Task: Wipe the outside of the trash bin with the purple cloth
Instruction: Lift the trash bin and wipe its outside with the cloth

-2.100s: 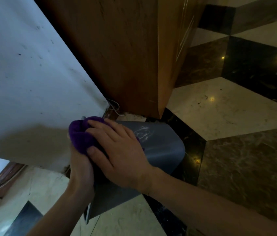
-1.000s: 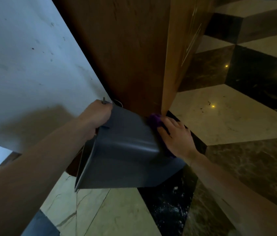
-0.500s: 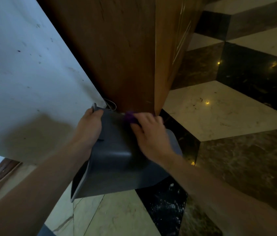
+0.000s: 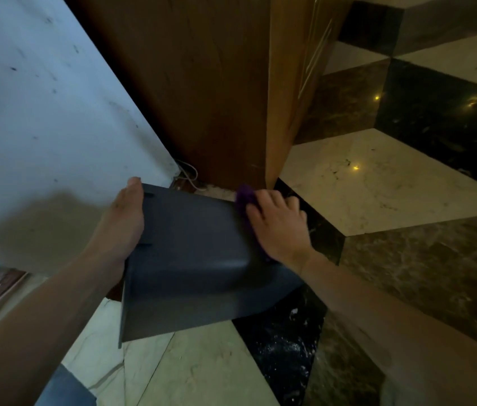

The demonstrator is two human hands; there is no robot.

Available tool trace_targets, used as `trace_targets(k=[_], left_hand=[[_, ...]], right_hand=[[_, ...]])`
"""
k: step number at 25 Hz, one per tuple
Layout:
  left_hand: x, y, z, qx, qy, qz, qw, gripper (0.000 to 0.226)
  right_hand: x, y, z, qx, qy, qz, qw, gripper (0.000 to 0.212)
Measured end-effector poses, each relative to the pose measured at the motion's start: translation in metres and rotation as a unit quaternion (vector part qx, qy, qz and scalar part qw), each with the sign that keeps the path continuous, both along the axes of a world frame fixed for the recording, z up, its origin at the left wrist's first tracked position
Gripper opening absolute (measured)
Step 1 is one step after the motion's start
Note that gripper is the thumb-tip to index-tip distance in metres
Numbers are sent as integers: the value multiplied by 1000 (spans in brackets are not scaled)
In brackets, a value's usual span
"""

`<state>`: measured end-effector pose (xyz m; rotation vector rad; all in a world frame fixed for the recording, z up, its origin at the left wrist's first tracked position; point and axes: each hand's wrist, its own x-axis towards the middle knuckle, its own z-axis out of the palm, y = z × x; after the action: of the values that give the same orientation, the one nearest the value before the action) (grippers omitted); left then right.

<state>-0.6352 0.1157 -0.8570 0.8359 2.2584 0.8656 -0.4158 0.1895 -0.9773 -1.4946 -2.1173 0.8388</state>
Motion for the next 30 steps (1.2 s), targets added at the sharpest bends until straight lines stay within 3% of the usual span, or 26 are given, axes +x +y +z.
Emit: trace_targets(k=[7,10,12,14,16,20,23,27,30], left_hand=[[13,23,32,-77,102,-76,989,36],[14,48,47,-114,3,-15,993,29],[8,59,48,-124,-59,14,990,40],[-1,62,39,-155,3,3,988,41],[-6,63,34,-198,160,-58,965,32],[2,44,39,-84,246,-123,958,47],[13,7,34,-33,323,-212,922,56],[14,-34,23,17,292,-226,929,40],[2,-37,12,-14,258,-196,946,27]], right_hand=[[49,6,-44,-81,18,-97,992,35],[53,-1,-47,-74,66,-89,991,31],[56,-9,-49,-38,62,-56,996,30],[55,-17,-52,-22,66,-31,997,37],[55,-21,-55,-34,83,-39,995,46],[54,-24,-62,-69,111,-64,989,42],[52,-24,-63,-81,118,-74,987,34],[50,-26,-62,-79,119,-55,988,28],[48,-30,-62,-65,108,-39,991,21]])
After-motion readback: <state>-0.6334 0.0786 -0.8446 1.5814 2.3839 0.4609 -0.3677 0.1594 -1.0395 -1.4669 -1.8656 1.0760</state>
